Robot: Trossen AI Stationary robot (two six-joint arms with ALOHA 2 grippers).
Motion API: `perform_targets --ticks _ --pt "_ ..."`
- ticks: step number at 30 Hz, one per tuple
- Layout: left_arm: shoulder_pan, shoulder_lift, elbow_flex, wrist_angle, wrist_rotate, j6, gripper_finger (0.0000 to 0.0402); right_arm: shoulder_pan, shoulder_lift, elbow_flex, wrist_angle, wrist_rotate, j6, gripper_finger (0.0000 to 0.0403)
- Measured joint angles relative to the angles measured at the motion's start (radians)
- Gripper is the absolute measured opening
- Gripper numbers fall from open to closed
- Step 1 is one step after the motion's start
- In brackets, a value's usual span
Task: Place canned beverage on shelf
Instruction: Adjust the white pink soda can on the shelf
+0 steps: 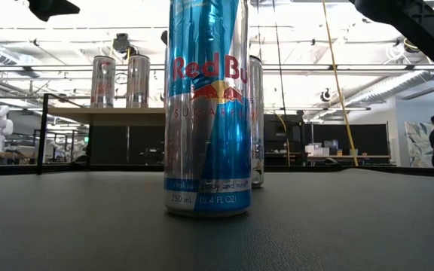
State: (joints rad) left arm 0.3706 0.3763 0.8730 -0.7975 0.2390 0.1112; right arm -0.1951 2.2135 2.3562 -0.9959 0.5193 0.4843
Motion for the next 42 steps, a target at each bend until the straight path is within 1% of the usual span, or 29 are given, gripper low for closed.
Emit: perform_targets --ticks 4,10,14,17,19,21,27,32,42 --pt "0.000 0.000 0.000 0.000 0.000 0.000 0.0343 0.000 0.000 0.000 0.037 -0.028 -0.002 0.0000" --pt "0.000 0.000 0.000 -0.003 0.000 0.001 0.0343 0.000 0.000 0.000 0.080 -0.034 -0.002 0.0000" --pt "0.000 0.000 0.000 -0.005 0.000 0.001 0.0343 0.000 0.011 0.000 0.133 -0.057 -0.010 0.0000" --pt "0.000 0.000 0.000 -0.006 -0.001 0.001 0.0343 0.000 0.029 0.000 0.168 -0.086 -0.027 0.0000" --pt "0.000 0.000 0.000 -0.006 -0.002 0.001 0.0343 0.000 0.036 0.000 0.185 -0.128 -0.037 0.0000" --pt "0.000 0.000 0.000 -0.009 -0.005 0.001 0.0343 0.000 0.049 0.000 0.198 -0.132 -0.050 0.0000" --pt "0.000 0.000 -0.001 -0.024 -0.012 0.002 0.0343 0.006 0.051 -0.001 0.191 -0.124 -0.055 0.0000" --pt "0.000 0.000 -0.001 -0.024 -0.012 0.001 0.0343 0.006 0.051 -0.001 0.191 -0.074 -0.046 0.0000" --pt "0.000 0.000 -0.001 -0.024 -0.012 0.001 0.0343 -0.012 0.051 -0.001 0.216 -0.071 -0.028 0.0000"
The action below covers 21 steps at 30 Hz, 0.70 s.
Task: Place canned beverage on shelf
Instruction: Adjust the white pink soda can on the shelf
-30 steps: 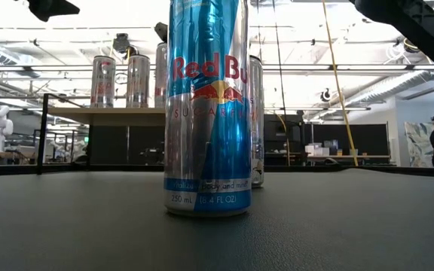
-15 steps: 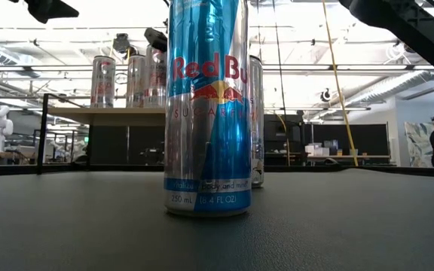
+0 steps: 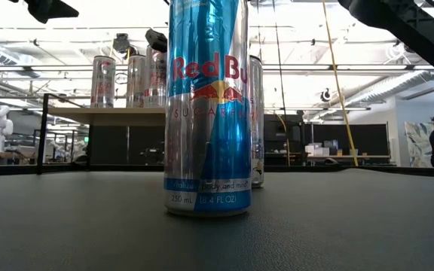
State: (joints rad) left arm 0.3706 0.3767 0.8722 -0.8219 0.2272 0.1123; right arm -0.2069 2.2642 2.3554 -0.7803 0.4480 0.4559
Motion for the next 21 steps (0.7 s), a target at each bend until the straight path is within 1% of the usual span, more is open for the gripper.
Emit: perform_targets --ticks 14,21 --pt "0.000 0.000 0.000 -0.001 0.000 0.000 0.0343 -0.003 0.000 0.000 0.071 -0.011 -0.022 0.0000" --pt "0.000 0.000 0.000 -0.001 0.000 0.000 0.0343 -0.003 0.006 0.000 0.125 -0.064 -0.027 0.0000"
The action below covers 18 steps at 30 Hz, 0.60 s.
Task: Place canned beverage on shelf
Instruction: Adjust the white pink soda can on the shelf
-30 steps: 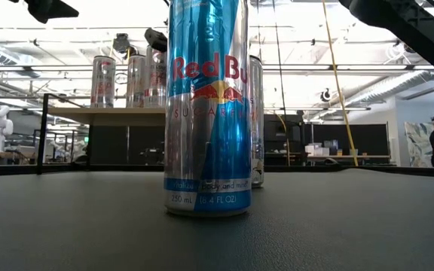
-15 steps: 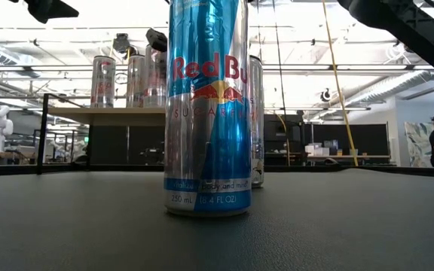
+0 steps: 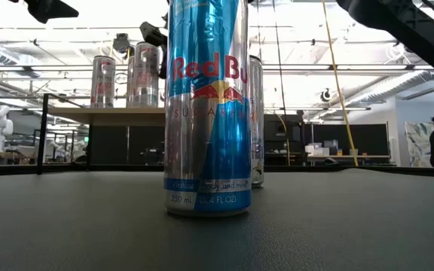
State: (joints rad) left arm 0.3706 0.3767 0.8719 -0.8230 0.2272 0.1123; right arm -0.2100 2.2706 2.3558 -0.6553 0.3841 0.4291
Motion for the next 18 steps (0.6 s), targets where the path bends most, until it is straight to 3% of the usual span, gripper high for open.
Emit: perform_targets --ticks 18 --pt "0.000 0.000 0.000 0.000 -0.009 0.006 0.0343 0.006 0.014 0.001 0.059 -0.048 -0.004 0.0000"
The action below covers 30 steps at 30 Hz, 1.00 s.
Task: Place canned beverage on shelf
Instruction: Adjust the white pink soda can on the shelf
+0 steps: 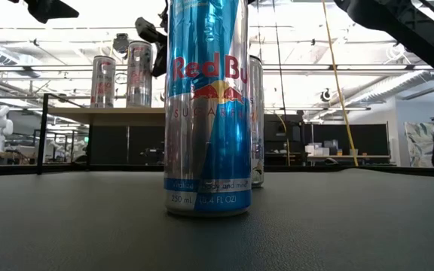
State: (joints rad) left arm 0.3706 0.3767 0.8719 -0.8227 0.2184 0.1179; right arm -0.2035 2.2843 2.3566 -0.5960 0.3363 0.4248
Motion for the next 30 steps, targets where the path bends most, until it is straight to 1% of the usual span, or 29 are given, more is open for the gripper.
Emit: perform_targets --ticks 6,11,14,25,30 --pt "0.000 0.000 0.000 0.000 -0.002 0.000 0.0343 0.002 0.004 0.000 0.026 -0.001 0.000 0.0000" --pt "0.000 0.000 0.000 0.001 -0.058 0.000 0.0343 0.003 0.005 0.000 0.047 -0.003 0.000 0.0000" --pt "0.000 0.000 0.000 0.001 -0.077 0.000 0.0343 0.004 0.005 0.000 0.049 -0.027 -0.003 0.0000" --pt "0.000 0.000 0.000 -0.003 -0.078 -0.001 0.0343 0.004 0.005 0.000 0.008 -0.020 -0.004 0.0000" --pt "0.000 0.000 0.000 -0.006 -0.078 -0.001 0.0343 0.002 0.005 0.000 0.026 -0.019 0.000 0.0000"
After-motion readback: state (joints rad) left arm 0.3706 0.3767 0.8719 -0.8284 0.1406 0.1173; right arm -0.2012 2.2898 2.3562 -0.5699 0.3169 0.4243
